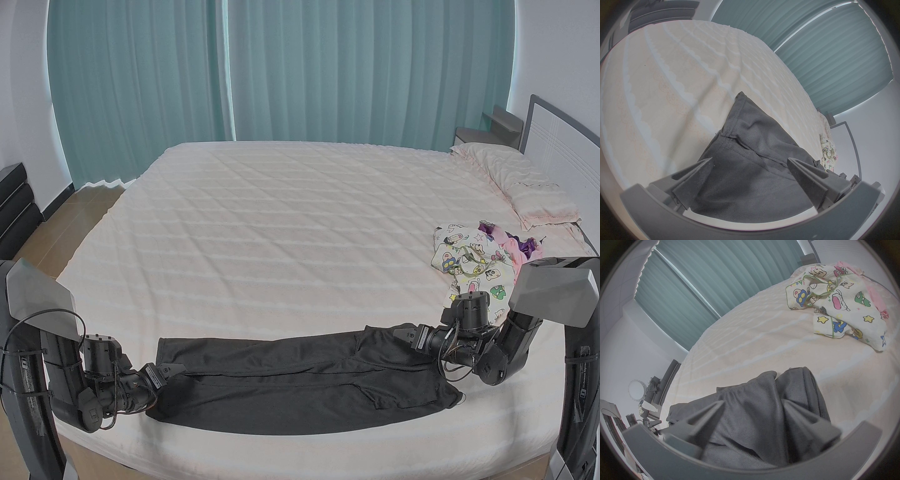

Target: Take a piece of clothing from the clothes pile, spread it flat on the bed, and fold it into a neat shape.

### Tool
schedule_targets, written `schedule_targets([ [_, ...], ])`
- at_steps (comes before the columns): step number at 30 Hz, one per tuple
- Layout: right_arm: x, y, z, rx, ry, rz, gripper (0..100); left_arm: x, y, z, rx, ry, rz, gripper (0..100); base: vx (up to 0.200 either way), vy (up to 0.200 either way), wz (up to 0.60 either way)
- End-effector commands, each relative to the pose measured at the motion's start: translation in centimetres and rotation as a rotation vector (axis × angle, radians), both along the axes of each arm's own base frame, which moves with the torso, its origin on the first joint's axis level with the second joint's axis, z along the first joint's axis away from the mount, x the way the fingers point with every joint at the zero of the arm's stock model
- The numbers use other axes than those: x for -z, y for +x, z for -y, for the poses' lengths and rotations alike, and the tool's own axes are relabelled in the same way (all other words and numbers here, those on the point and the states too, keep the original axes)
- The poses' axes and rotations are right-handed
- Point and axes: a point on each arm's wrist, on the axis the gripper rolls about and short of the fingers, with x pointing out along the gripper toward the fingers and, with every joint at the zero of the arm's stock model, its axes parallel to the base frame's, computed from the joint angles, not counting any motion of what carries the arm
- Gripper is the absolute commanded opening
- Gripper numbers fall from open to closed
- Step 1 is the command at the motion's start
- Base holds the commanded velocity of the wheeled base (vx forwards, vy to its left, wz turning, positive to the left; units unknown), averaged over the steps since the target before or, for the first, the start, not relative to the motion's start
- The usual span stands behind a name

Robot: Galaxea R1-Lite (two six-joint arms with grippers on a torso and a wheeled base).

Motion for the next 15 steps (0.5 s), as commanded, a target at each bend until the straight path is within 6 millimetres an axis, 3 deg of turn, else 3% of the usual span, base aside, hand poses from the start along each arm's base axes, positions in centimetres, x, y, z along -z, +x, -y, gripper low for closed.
schedule_targets([
  [1, 1.5, 0.0, 0.1, 0.004, -0.005, -0.023, 0, 0.0, 0.0, 0.0, 0.000, 0.000, 0.003, 100, 0.000, 0.000, 0.00],
  [15, 1.4, -1.1, 1.9, 0.052, -0.001, 0.008, 0, 0.0, 0.0, 0.0, -0.001, -0.001, 0.000, 100, 0.000, 0.000, 0.00],
])
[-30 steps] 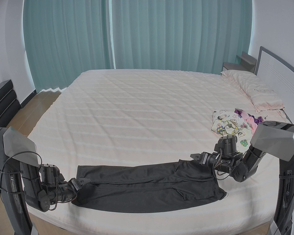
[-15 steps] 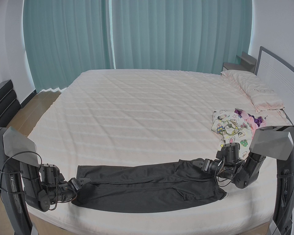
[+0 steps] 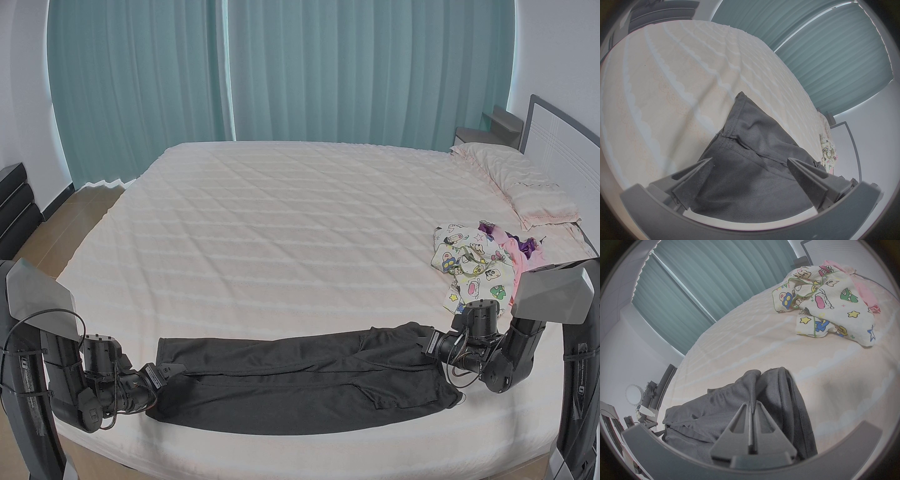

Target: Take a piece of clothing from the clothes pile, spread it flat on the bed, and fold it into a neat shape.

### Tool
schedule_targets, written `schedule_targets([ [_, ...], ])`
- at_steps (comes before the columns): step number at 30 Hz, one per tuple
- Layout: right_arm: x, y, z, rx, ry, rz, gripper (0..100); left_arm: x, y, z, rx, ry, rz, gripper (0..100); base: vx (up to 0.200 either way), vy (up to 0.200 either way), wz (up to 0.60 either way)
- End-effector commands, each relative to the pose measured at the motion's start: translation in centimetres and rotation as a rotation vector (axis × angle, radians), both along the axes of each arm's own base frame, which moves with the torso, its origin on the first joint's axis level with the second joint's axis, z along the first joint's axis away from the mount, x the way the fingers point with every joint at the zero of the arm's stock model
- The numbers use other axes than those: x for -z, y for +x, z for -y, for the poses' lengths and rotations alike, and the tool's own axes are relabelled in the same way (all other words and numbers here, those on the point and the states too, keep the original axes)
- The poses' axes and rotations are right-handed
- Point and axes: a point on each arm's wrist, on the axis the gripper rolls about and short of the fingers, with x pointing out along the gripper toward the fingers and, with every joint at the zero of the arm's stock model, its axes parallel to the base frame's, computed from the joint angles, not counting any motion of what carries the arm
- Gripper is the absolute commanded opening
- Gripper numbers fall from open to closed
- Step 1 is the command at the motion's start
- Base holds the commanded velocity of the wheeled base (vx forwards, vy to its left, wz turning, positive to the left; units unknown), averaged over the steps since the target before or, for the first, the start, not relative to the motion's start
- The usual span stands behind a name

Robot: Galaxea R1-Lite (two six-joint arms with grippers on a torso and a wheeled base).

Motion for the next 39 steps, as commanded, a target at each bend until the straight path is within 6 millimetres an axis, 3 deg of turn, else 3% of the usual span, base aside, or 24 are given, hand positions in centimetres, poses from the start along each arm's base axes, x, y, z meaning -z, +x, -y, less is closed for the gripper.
schedule_targets([
  [1, 0.2, -0.2, 0.4, 0.009, -0.002, -0.011, 0, 0.0, 0.0, 0.0, 0.001, 0.001, 0.001, 100, 0.000, 0.000, 0.00],
  [2, 0.2, -0.2, 0.4, 0.009, -0.002, -0.011, 0, 0.0, 0.0, 0.0, 0.001, 0.001, 0.001, 100, 0.000, 0.000, 0.00],
  [3, 0.2, -0.2, 0.4, 0.008, -0.002, -0.011, 100, 0.0, 0.0, 0.0, 0.001, 0.001, 0.000, 100, 0.000, 0.000, 0.00],
  [14, -1.0, -0.6, 1.2, 0.033, 0.008, 0.053, 100, 0.0, 0.0, 0.0, -0.015, 0.018, 0.000, 100, 0.000, 0.000, 0.00],
  [17, -3.3, -1.9, 1.5, 0.035, 0.015, 0.089, 100, 0.3, 0.1, 0.4, -0.021, 0.039, -0.008, 100, 0.000, 0.000, 0.00],
  [20, -4.1, -3.5, 1.1, 0.016, 0.016, 0.076, 100, 0.4, 0.1, 0.4, -0.030, 0.046, -0.011, 100, -0.133, 0.000, 0.00],
  [28, -4.3, -7.4, -0.8, 0.071, 0.177, -0.055, 100, 0.3, 0.1, 0.4, -0.033, 0.040, -0.010, 100, -0.175, 0.000, 0.00],
  [39, -2.1, -8.5, -0.9, 0.083, 0.153, -0.158, 100, -0.2, 0.4, -0.1, -0.089, -0.026, 0.008, 100, 0.000, 0.000, 0.00],
])
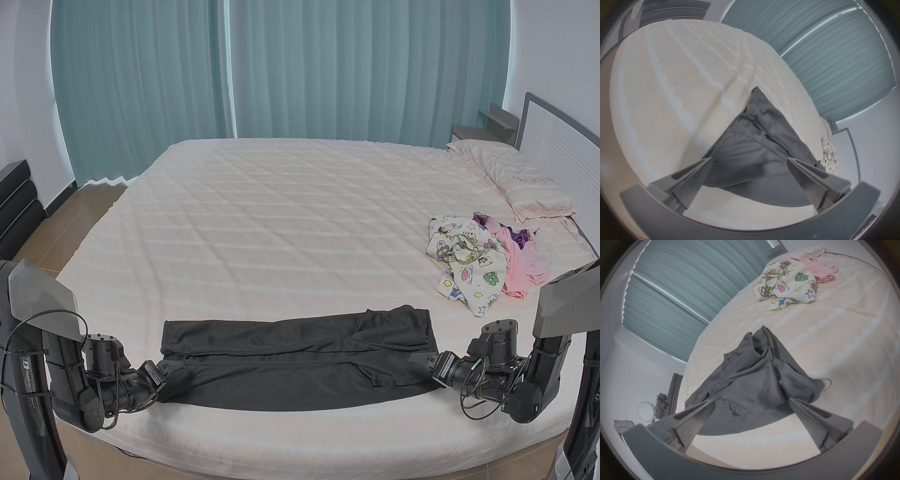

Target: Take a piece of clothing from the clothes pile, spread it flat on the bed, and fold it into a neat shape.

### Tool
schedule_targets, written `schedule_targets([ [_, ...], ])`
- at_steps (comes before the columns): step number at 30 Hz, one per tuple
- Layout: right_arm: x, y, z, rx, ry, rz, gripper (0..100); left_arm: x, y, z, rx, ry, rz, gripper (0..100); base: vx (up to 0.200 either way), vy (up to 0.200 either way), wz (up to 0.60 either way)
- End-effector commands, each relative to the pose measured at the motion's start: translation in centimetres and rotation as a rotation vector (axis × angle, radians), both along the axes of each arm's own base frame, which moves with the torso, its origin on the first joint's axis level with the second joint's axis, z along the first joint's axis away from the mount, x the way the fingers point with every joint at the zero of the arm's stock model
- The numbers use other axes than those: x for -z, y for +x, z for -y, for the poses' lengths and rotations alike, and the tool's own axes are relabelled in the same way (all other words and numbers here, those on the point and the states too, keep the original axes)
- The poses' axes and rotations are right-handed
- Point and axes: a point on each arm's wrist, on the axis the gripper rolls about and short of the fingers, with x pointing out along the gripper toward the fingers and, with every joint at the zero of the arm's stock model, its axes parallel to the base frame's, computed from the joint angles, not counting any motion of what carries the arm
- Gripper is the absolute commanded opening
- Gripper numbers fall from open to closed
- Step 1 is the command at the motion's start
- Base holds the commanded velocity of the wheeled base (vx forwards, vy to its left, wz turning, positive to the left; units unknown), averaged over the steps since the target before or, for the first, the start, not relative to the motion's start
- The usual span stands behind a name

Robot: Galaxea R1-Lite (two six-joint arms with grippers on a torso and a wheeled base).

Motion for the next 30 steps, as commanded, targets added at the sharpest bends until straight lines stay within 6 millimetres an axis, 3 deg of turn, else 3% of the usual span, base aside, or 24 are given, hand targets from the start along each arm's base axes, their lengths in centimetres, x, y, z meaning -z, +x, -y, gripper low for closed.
schedule_targets([
  [1, 1.1, -0.2, 0.0, -0.001, -0.014, -0.040, 100, -0.4, 0.2, -0.3, -0.014, -0.020, 0.032, 100, 0.000, 0.000, 0.00],
  [14, 2.5, 1.2, -0.3, -0.001, -0.011, -0.039, 100, -0.9, 0.2, -0.8, -0.012, -0.068, 0.058, 100, 0.000, 0.000, 0.00],
  [15, 2.6, 1.3, -0.3, -0.001, -0.012, -0.042, 0, -0.9, 0.2, -0.8, -0.013, -0.068, 0.058, 100, 0.000, 0.000, 0.00],
  [30, 2.7, -0.2, 0.7, -0.004, -0.070, -0.083, 0, -0.9, 0.2, -1.0, -0.020, -0.069, 0.057, 100, 0.000, 0.000, 0.00],
])
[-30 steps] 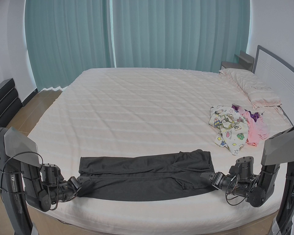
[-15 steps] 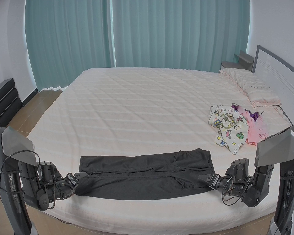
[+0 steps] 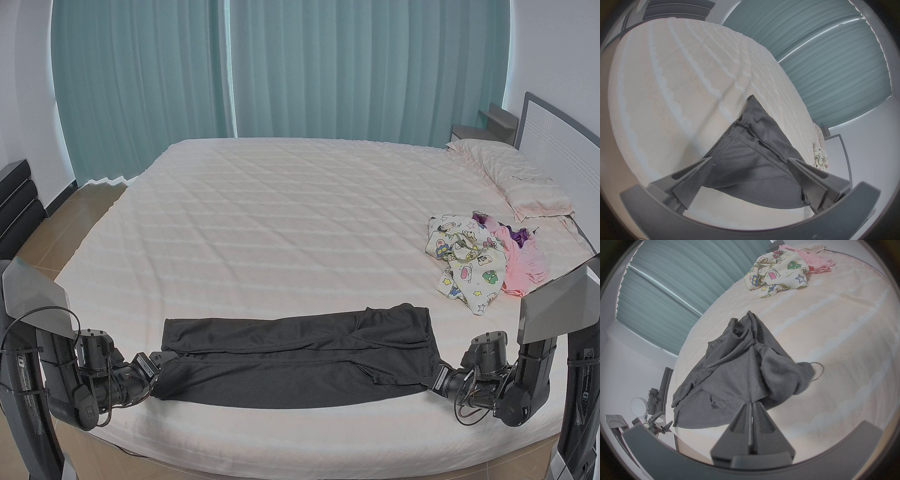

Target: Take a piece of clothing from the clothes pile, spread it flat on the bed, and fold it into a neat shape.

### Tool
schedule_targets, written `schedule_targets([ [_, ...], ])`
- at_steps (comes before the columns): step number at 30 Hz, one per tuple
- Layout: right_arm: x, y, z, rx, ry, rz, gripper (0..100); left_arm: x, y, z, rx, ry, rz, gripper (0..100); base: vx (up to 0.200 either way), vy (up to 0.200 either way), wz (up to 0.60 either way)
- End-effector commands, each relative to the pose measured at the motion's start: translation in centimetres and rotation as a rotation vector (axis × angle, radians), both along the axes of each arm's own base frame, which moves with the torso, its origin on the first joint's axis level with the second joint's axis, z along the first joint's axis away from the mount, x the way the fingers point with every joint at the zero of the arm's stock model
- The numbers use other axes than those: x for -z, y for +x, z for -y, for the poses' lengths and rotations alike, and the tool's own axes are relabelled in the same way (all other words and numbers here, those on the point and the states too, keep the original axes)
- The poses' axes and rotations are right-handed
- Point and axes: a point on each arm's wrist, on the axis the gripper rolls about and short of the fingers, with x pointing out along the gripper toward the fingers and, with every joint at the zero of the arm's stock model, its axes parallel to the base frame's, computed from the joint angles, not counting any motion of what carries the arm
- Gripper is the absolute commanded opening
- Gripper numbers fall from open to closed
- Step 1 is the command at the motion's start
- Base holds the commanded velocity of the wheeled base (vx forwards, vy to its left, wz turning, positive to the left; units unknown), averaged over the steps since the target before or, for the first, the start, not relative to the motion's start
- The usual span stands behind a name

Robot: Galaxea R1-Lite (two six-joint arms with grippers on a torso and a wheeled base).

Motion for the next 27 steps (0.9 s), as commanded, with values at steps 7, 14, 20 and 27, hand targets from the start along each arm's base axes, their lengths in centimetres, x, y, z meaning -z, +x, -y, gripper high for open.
schedule_targets([
  [7, -0.3, -0.9, 1.0, -0.011, -0.041, -0.013, 0, 0.0, 0.0, 0.0, -0.001, 0.002, -0.001, 100, 0.000, 0.000, 0.00],
  [14, -0.1, -1.0, 0.8, -0.024, -0.040, -0.012, 100, -0.6, 0.0, 0.0, -0.006, 0.020, 0.026, 100, 0.000, 0.000, 0.00],
  [20, -1.2, -0.6, 1.0, -0.007, -0.016, 0.074, 100, -1.3, 0.0, 0.0, -0.006, 0.022, 0.050, 100, 0.000, 0.000, 0.00],
  [27, -1.5, -0.5, 1.5, 0.008, -0.011, 0.096, 100, -1.3, 0.0, -0.1, -0.031, 0.038, 0.052, 100, 0.000, 0.000, 0.00],
])
